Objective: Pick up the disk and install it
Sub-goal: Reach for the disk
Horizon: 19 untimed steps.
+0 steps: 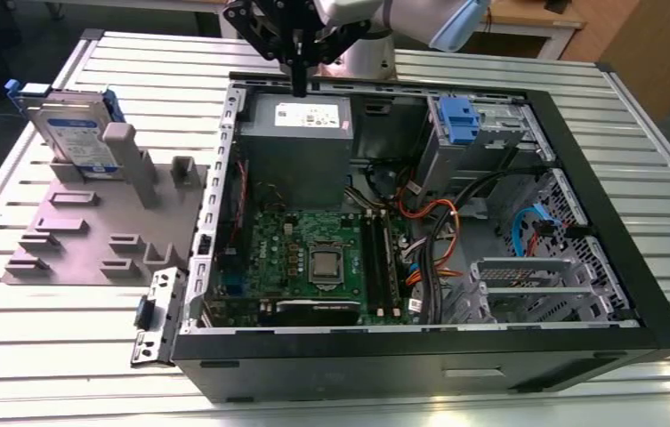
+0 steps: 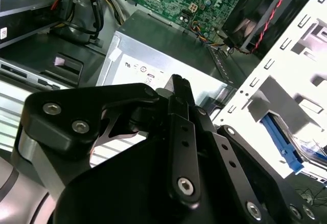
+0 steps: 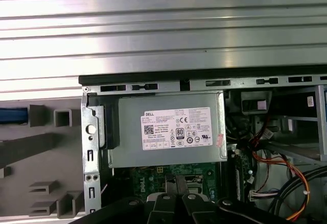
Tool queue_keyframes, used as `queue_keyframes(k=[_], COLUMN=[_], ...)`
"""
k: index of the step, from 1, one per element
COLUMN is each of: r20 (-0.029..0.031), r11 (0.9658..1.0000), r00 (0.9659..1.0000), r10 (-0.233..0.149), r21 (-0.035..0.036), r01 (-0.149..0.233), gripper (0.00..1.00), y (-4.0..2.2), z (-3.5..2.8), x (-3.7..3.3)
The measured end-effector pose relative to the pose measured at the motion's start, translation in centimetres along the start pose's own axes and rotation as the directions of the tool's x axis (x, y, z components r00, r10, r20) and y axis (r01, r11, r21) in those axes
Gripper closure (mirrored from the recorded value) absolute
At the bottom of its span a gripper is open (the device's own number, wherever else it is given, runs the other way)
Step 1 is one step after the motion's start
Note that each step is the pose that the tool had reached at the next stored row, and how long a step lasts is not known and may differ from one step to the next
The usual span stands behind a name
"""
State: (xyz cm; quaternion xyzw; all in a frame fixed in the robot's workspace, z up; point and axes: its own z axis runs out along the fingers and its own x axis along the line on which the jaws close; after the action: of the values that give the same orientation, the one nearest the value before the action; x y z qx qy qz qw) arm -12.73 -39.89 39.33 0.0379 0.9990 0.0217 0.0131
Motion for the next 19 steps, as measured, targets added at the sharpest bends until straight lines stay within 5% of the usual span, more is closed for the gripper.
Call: queue_keyframes(k=[19], r20=[-0.0001], r11=[1.0000], r00=[1.0000], r10=[0.000], r21=[0.0001], r01=[0.000], gripper=[0.89], y=[-0.05], z=[0.03], x=[0.58])
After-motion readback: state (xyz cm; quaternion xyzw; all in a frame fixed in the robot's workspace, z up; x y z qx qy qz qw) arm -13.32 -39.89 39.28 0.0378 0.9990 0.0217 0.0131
